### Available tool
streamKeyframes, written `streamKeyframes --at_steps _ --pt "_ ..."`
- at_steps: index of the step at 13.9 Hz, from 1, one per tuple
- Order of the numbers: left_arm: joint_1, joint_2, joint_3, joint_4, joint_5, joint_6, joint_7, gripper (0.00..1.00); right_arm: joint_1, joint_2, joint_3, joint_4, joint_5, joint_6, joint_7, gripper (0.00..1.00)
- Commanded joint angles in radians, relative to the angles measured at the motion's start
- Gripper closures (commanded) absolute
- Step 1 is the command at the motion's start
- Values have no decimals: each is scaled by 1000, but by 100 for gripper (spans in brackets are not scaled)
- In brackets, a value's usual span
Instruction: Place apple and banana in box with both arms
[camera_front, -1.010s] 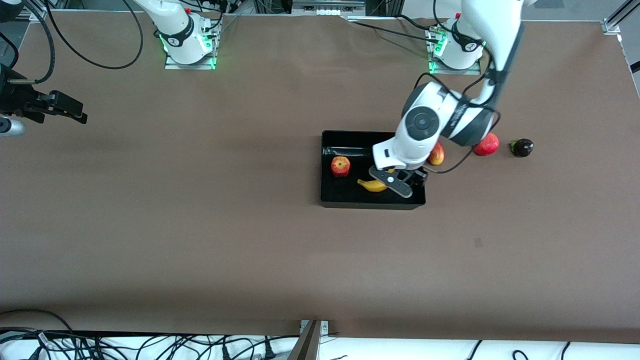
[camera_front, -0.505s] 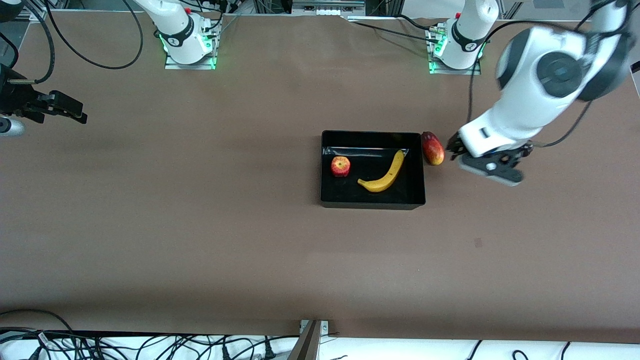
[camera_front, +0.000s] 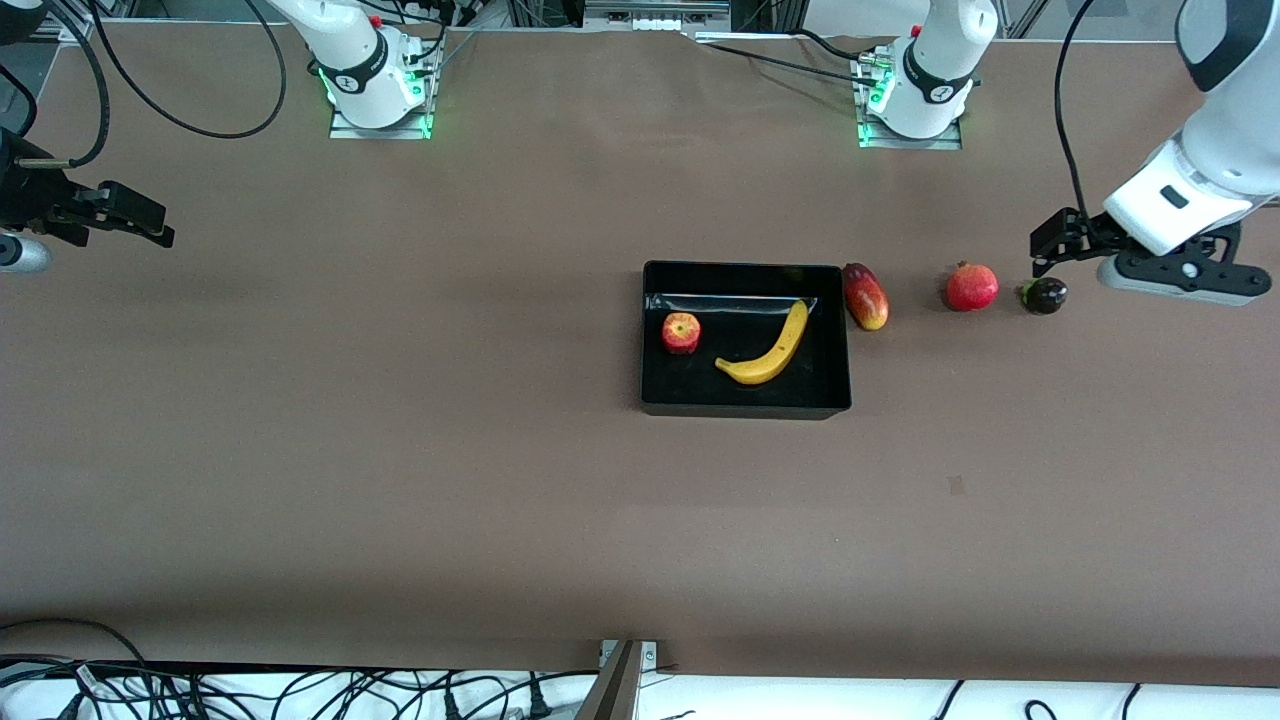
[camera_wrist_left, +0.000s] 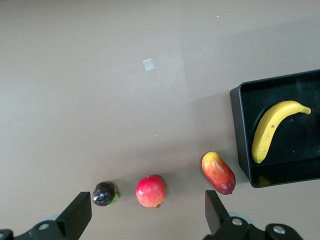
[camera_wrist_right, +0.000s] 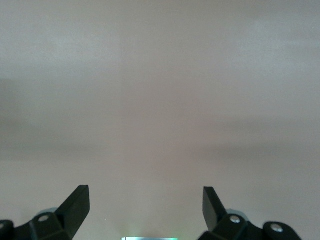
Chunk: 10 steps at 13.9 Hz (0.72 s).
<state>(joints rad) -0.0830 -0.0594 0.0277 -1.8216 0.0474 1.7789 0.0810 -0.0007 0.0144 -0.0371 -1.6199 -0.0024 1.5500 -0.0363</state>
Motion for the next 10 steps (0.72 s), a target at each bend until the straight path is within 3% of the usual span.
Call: streamKeyframes --at_steps 1,10 --pt "3 -23 -5 -8 14 -48 -59 0 -13 -4 6 6 18 -11 4 0" --pt "23 -13 14 2 3 -56 -60 0 -13 -4 6 6 18 -13 4 0"
